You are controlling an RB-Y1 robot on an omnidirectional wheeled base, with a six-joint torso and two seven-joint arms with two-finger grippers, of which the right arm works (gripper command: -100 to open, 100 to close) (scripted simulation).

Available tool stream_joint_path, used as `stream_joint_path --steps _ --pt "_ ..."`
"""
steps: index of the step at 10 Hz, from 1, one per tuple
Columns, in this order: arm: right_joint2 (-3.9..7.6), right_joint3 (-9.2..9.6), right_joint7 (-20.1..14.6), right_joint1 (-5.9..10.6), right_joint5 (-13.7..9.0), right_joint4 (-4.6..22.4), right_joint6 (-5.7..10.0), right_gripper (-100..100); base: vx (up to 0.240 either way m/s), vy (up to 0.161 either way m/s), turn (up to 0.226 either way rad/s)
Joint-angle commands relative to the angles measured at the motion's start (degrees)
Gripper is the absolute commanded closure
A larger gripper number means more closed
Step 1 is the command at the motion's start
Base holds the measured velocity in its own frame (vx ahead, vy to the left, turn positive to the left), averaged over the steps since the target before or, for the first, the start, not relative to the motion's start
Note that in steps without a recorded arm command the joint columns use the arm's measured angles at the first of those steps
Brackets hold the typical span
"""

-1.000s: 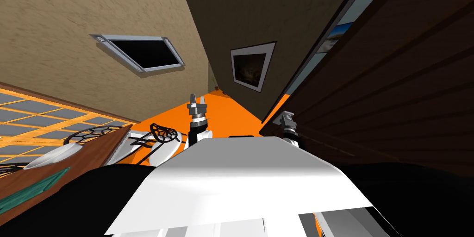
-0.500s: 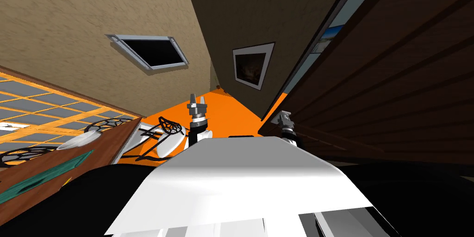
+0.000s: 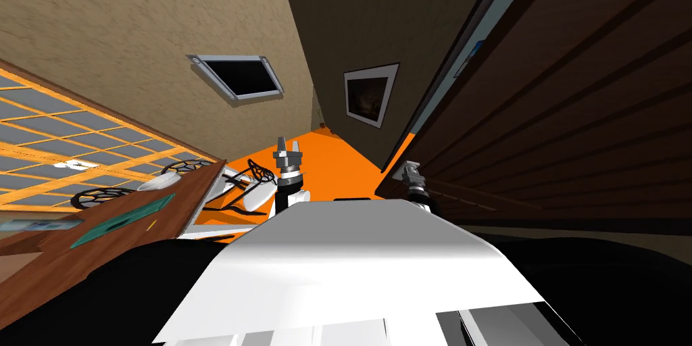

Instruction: Pull the door open

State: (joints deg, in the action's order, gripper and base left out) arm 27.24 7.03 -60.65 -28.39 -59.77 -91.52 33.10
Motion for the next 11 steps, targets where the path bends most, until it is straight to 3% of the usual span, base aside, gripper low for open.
stream_joint_path --steps 1,3,11 --pt "0.33 0.82 -0.20 0.04 0.28 -0.32 0.03 100 -0.224 -0.036 0.073" --pt "0.47 1.07 -0.27 0.05 0.39 -0.33 0.00 100 -0.149 0.001 0.042" --pt "3.93 4.13 -3.77 -0.01 1.94 -0.26 1.32 100 -0.192 -0.023 0.107"
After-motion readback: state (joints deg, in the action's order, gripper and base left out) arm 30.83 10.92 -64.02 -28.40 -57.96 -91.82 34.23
